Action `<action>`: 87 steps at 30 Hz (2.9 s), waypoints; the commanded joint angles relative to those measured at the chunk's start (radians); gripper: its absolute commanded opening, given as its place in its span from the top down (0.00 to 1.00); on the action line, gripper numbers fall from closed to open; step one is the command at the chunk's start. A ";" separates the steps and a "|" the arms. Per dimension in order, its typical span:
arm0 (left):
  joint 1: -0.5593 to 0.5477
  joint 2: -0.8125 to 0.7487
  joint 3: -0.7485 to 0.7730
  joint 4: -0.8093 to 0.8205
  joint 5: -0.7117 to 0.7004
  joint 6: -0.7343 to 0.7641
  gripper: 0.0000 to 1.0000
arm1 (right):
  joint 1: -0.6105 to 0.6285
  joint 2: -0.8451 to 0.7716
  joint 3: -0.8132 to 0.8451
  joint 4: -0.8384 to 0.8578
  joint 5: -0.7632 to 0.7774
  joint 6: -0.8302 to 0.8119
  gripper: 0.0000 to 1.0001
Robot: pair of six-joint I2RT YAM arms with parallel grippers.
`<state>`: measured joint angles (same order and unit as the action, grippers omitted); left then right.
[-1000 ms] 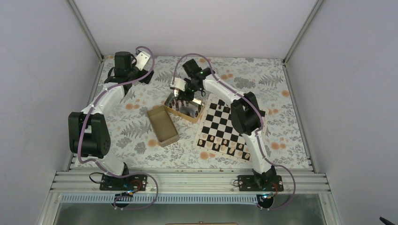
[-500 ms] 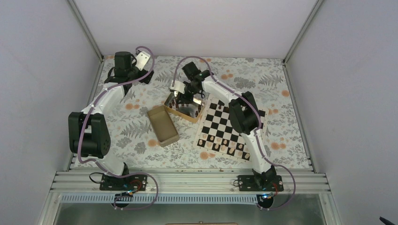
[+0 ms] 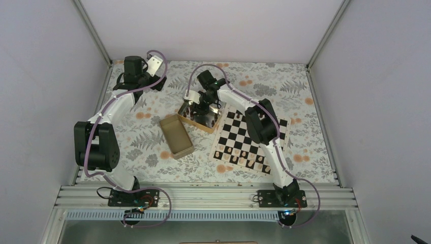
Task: Set up the chess pieces on the board
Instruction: Pick up the chess piece from the storage box, then place the chess piece on the chessboard.
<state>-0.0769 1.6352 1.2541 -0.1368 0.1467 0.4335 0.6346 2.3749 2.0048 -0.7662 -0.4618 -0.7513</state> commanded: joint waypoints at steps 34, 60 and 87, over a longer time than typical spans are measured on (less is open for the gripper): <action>-0.001 -0.023 -0.002 0.012 -0.010 0.002 0.00 | -0.039 -0.251 -0.044 -0.048 -0.017 0.006 0.92; -0.007 -0.020 0.009 0.017 0.017 -0.013 0.00 | -0.733 -0.825 -0.925 0.148 0.046 -0.005 0.88; -0.008 -0.026 0.015 0.012 0.003 -0.012 0.00 | -0.869 -0.641 -0.954 0.288 0.005 -0.023 0.88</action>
<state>-0.0818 1.6352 1.2541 -0.1364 0.1429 0.4301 -0.2024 1.7390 1.0370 -0.5034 -0.4232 -0.7589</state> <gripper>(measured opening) 0.999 0.125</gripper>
